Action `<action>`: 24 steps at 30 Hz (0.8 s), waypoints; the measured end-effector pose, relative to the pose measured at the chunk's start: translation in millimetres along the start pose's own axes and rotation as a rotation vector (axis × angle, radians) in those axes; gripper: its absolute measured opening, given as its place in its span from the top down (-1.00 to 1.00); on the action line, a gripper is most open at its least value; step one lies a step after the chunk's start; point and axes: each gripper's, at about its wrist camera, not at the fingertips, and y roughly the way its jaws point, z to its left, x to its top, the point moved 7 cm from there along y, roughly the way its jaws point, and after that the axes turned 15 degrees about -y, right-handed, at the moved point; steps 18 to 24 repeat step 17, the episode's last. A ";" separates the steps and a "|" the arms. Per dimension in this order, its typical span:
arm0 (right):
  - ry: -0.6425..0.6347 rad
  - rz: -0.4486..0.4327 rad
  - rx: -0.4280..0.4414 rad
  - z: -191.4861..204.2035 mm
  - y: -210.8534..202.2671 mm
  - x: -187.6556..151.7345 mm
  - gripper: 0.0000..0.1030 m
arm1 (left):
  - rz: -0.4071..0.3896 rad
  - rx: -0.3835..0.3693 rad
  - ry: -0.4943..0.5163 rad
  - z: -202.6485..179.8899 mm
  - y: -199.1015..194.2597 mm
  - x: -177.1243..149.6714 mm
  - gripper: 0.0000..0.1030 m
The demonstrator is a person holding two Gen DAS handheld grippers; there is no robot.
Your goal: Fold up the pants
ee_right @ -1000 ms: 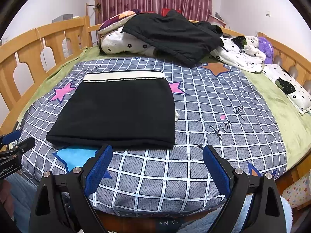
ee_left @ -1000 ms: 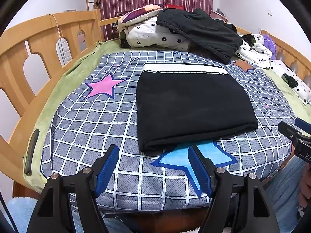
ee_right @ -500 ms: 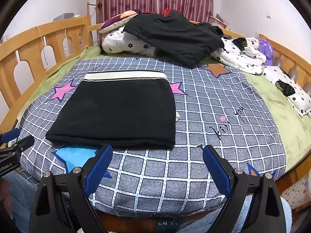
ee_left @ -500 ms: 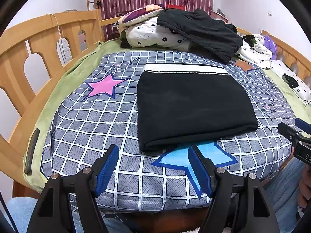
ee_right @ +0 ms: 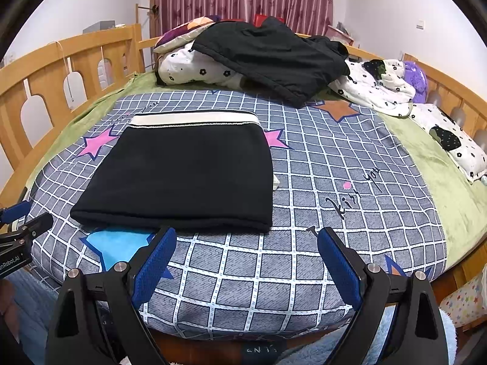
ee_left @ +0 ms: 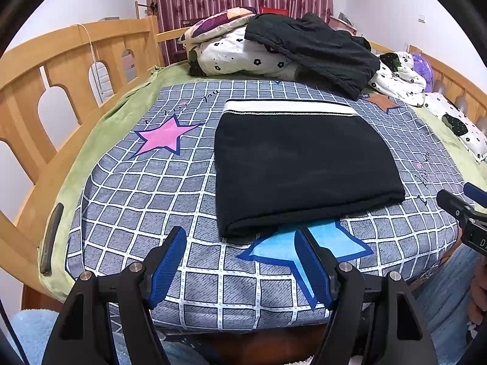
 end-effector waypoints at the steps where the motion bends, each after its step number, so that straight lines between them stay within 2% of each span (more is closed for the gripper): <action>1: 0.000 0.000 0.000 -0.6 -0.1 -0.2 -0.80 | 0.000 0.000 0.001 0.1 0.0 0.0 -0.39; 24: -0.009 0.000 -0.010 1.6 -0.3 0.2 -0.80 | -0.010 -0.002 0.009 0.4 -3.1 0.7 -0.40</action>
